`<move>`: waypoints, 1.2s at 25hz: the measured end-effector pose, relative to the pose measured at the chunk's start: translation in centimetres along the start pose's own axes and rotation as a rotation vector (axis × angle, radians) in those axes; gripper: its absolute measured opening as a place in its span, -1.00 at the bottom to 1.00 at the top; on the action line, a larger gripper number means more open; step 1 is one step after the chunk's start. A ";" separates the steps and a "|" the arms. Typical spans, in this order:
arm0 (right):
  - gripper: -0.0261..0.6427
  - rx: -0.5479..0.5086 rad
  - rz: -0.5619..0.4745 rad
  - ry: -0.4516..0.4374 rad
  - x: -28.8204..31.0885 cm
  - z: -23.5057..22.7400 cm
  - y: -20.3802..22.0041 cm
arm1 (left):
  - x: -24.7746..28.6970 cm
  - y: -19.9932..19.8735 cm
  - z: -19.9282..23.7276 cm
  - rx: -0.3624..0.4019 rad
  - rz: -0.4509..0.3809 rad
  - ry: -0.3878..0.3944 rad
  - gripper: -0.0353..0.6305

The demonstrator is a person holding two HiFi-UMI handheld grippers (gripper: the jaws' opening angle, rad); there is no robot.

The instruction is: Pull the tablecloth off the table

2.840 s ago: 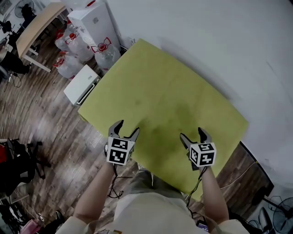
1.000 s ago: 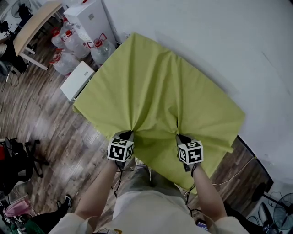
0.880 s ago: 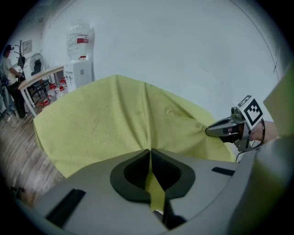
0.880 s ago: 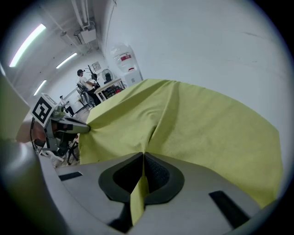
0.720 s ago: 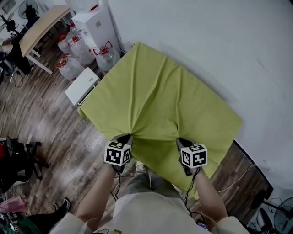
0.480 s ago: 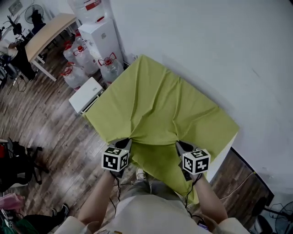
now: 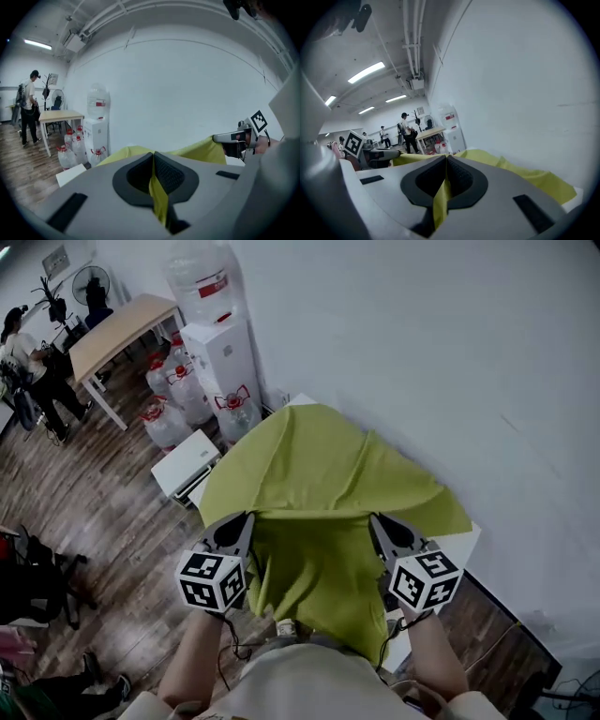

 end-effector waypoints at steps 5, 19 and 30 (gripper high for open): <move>-0.83 -0.113 -0.177 -0.084 -2.0 4.8 -8.1 | -2.4 -9.2 2.3 0.088 -0.196 -0.073 -0.83; -0.83 -0.311 -0.541 -0.276 -12.8 16.5 -20.2 | -12.2 -24.3 2.1 0.286 -0.523 -0.196 -0.83; -0.82 -0.275 -0.412 -0.187 -11.1 12.7 -14.7 | -10.0 -18.3 0.6 0.297 -0.396 -0.132 -0.83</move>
Point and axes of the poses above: the fingertips, and each gripper's own axes: x forward along the fingers, z to its left, y out of its underside, the point moved 1 cm from there along -x, backward along the fingers, and after that the axes turned 14 degrees about x, right-handed, at the moved point
